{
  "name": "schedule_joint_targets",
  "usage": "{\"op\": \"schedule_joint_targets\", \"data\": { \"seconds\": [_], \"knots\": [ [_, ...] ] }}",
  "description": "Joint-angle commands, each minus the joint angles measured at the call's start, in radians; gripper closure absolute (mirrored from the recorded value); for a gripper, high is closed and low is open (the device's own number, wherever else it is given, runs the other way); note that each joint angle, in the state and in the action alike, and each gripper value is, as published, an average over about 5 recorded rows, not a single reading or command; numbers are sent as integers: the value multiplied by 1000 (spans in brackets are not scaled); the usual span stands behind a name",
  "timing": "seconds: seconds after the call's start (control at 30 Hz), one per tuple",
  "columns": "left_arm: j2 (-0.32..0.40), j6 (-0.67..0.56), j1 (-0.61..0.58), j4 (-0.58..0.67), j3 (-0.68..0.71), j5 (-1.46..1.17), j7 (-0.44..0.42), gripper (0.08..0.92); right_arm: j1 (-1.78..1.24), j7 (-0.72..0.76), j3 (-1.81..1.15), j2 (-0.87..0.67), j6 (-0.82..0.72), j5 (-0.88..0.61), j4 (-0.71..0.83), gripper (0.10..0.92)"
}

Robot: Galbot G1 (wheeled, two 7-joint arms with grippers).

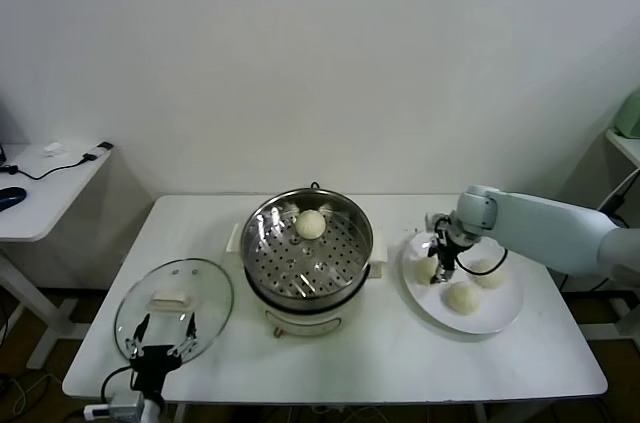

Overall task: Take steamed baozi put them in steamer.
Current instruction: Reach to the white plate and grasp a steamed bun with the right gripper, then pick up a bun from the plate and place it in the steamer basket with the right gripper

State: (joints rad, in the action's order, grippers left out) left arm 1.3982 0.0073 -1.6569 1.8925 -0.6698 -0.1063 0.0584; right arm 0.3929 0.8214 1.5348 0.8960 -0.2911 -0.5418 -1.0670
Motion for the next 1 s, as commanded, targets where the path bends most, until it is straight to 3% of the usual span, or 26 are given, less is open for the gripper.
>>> {"op": "schedule_joint_targets", "data": {
  "seconds": [0.03,0.27,0.43,0.73,1.0],
  "knots": [
    [2,3,-3,8,-1,1,1,177,163,43,76,-23,10,-44,-77,379],
    [3,12,-6,24,5,4,5,177,650,191,341,32,75,-273,-231,381],
    [-1,12,-4,32,8,6,4,177,816,203,331,146,38,-471,-304,381],
    [-2,8,0,44,18,11,4,177,694,-26,162,440,-131,-714,-354,381],
    [0,6,6,44,22,5,2,177,448,-119,127,593,-203,-657,-233,381]
  ]
}}
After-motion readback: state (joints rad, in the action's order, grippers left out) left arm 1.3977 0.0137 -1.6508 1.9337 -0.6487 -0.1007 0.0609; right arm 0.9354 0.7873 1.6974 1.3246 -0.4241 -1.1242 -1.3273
